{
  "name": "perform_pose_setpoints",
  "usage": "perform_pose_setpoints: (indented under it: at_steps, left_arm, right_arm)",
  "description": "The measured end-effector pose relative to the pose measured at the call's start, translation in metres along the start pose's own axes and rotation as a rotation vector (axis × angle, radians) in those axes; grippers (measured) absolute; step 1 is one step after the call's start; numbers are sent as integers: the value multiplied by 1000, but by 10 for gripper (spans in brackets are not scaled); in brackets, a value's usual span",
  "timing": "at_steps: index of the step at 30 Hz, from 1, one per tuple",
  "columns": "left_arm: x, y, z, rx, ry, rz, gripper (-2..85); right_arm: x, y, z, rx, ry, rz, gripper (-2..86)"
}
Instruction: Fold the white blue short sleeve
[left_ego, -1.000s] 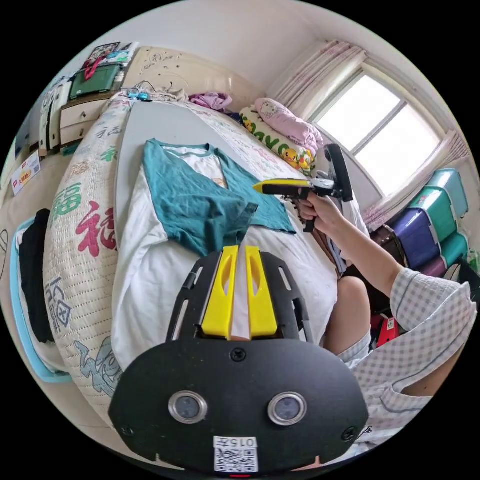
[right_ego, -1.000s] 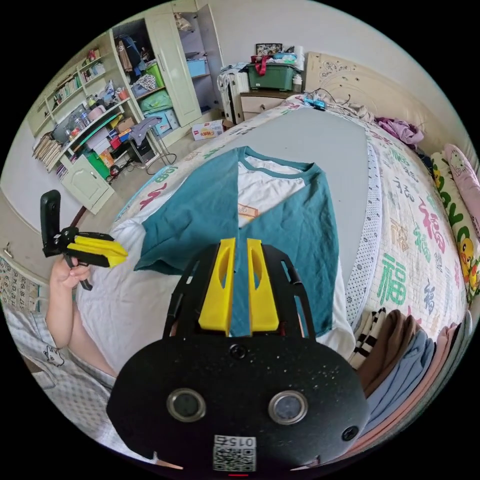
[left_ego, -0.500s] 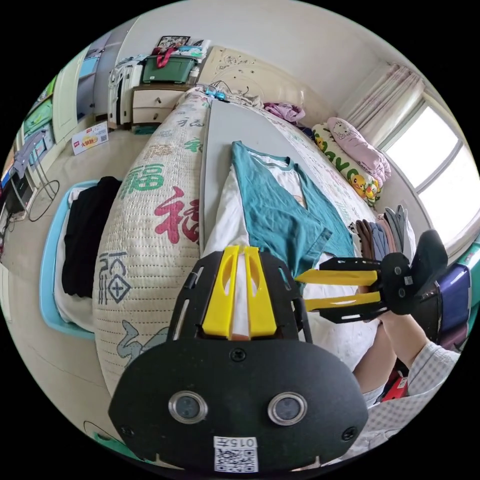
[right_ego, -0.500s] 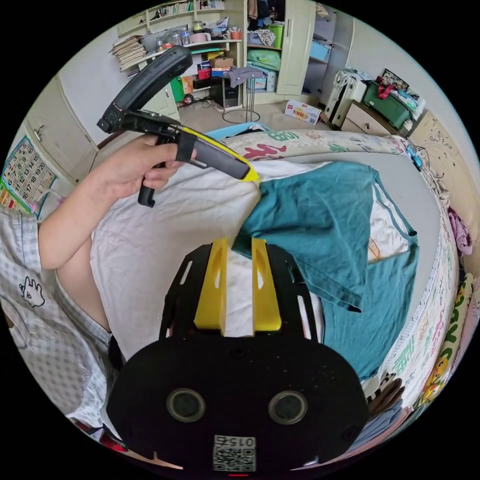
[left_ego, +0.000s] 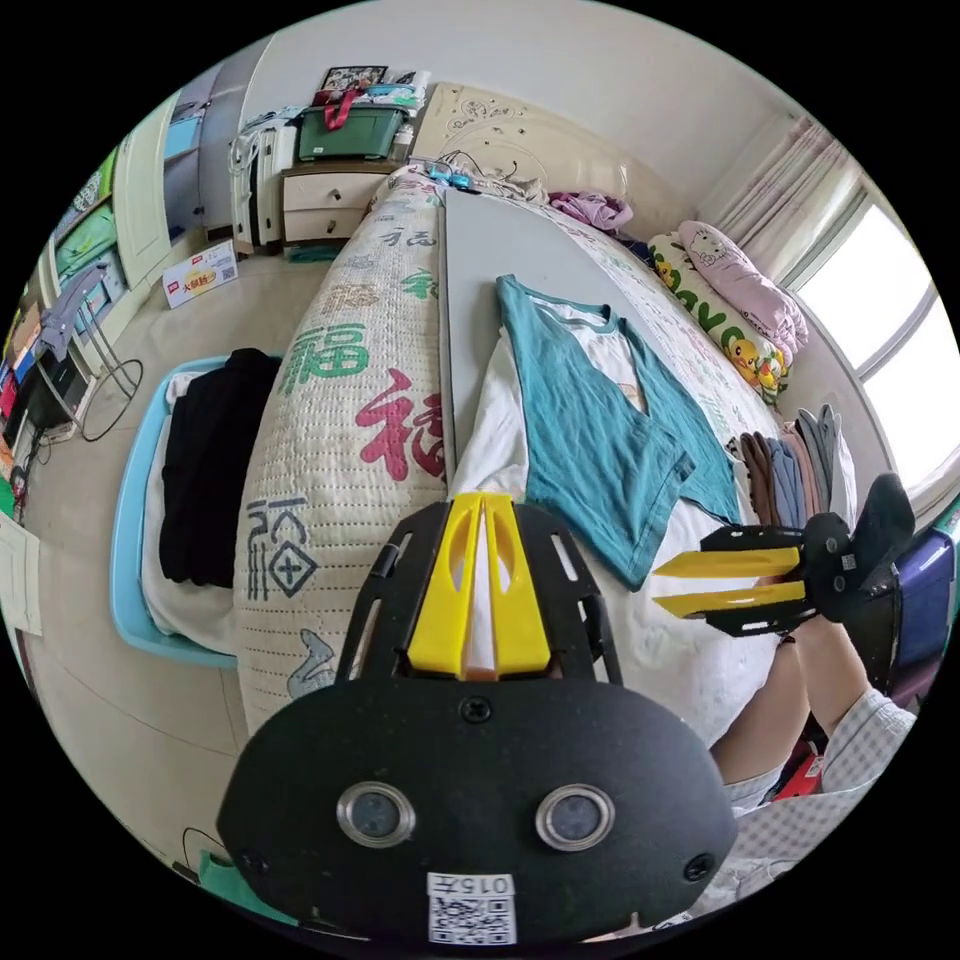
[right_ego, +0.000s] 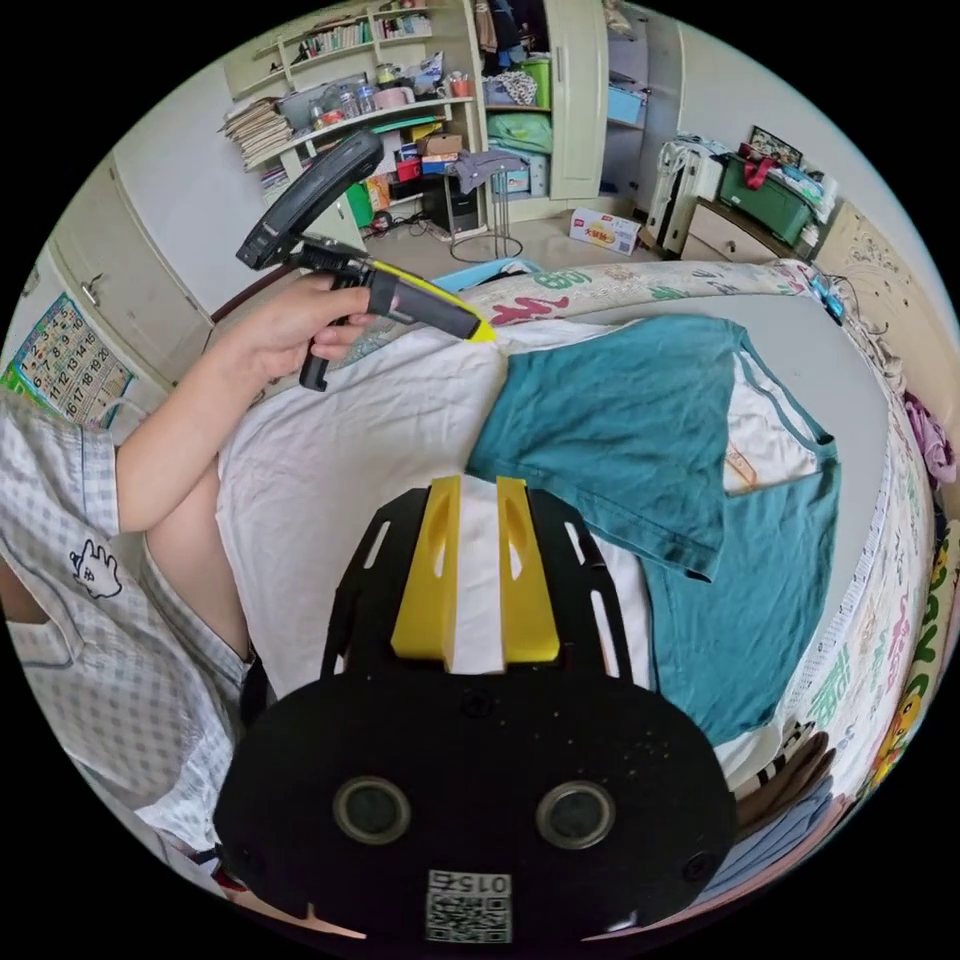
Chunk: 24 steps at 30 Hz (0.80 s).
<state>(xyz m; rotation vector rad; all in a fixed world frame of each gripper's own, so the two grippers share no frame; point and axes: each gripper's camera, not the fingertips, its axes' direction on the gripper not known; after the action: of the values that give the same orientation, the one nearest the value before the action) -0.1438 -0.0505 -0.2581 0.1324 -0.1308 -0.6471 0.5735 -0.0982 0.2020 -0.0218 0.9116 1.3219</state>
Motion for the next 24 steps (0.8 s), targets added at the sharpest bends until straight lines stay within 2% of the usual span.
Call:
perform_pose_setpoints:
  at_steps: [2, 5, 7, 9, 13, 17, 24]
  left_arm:
    - [9, 4, -14, 41, -26, 44, -5]
    - [36, 16, -27, 111, 102, 172, 0]
    - [56, 15, -9, 63, 242, 235, 8]
    - [69, 11, 12, 0, 272, 271, 19]
    - [85, 7, 44, -115, 255, 323, 35]
    - [83, 6, 48, -123, 233, 339, 34]
    - [69, 1, 49, -132, 255, 343, 31]
  right_arm:
    - [26, -4, -31, 83, 89, 138, 74]
    - [69, -7, -48, 90, 227, 326, 75]
    - [88, -14, -45, 53, 198, 395, 78]
    - [97, -28, -38, 37, 141, 446, 78]
    - [93, -55, -25, -41, 167, 450, 52]
    - [78, -77, -31, -45, 191, 419, -2]
    - [66, -102, -36, -33, 158, 427, 2]
